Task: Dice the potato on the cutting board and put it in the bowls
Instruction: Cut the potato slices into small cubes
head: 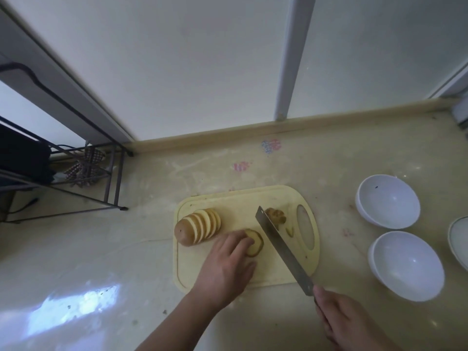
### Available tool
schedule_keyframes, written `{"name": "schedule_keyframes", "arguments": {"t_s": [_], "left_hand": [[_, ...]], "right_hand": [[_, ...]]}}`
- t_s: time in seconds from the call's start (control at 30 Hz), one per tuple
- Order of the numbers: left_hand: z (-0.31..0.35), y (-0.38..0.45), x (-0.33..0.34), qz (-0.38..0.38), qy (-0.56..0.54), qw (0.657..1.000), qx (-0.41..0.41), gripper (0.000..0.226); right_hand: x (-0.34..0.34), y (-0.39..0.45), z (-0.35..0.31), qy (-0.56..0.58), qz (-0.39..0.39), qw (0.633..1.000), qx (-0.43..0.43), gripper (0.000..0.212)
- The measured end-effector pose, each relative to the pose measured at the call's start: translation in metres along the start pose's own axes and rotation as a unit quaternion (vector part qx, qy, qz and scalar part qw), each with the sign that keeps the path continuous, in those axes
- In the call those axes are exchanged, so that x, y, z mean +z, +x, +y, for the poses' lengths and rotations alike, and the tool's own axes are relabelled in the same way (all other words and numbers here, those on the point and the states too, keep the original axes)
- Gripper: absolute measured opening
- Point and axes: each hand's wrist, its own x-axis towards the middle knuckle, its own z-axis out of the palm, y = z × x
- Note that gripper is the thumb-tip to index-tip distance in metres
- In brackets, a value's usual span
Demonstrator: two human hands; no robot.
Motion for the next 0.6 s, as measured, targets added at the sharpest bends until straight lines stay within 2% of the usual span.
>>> {"name": "schedule_keyframes", "arguments": {"t_s": [0.07,0.1,0.17,0.2,0.27,0.3,0.33,0.37,0.47,0.53,0.6], "left_hand": [[-0.003,-0.001,0.003,0.023,0.021,0.999,-0.016,0.042],[-0.004,0.000,0.004,0.029,0.021,0.999,-0.025,0.042],[-0.005,0.002,0.008,0.034,0.000,0.999,-0.027,0.039],[-0.003,0.003,0.010,0.035,-0.011,0.999,-0.025,0.037],[0.003,0.003,0.014,0.040,-0.026,0.999,-0.019,0.034],[0.005,0.002,0.015,0.043,-0.029,0.999,-0.016,0.033],[0.006,0.002,0.016,0.044,-0.028,0.998,-0.016,0.033],[0.007,0.001,0.016,0.044,-0.024,0.999,-0.014,0.033],[0.008,-0.001,0.016,0.040,-0.004,0.999,0.002,0.033],[0.010,0.000,0.018,0.040,0.001,0.999,0.027,0.029],[0.010,0.003,0.019,0.042,0.000,0.998,0.045,0.024]], "right_hand": [[0.001,0.001,-0.005,-0.022,0.030,0.999,-0.033,0.054],[0.002,0.002,-0.005,-0.034,0.034,0.998,-0.037,0.047],[0.008,0.002,-0.007,-0.065,0.036,0.997,-0.032,0.052],[0.011,-0.001,-0.011,-0.079,0.037,0.996,-0.025,0.062],[0.017,-0.005,-0.016,-0.096,0.048,0.994,-0.026,0.110],[0.018,-0.004,-0.015,-0.097,0.064,0.993,-0.031,0.125],[0.016,-0.003,-0.013,-0.095,0.065,0.993,-0.033,0.128],[0.013,-0.005,-0.016,-0.092,0.048,0.994,-0.031,0.119],[0.004,-0.002,-0.018,-0.104,0.037,0.993,-0.042,0.061],[0.005,-0.003,-0.021,-0.120,0.012,0.992,-0.042,0.054],[0.004,-0.006,-0.023,-0.104,0.025,0.993,-0.049,0.056]]}}
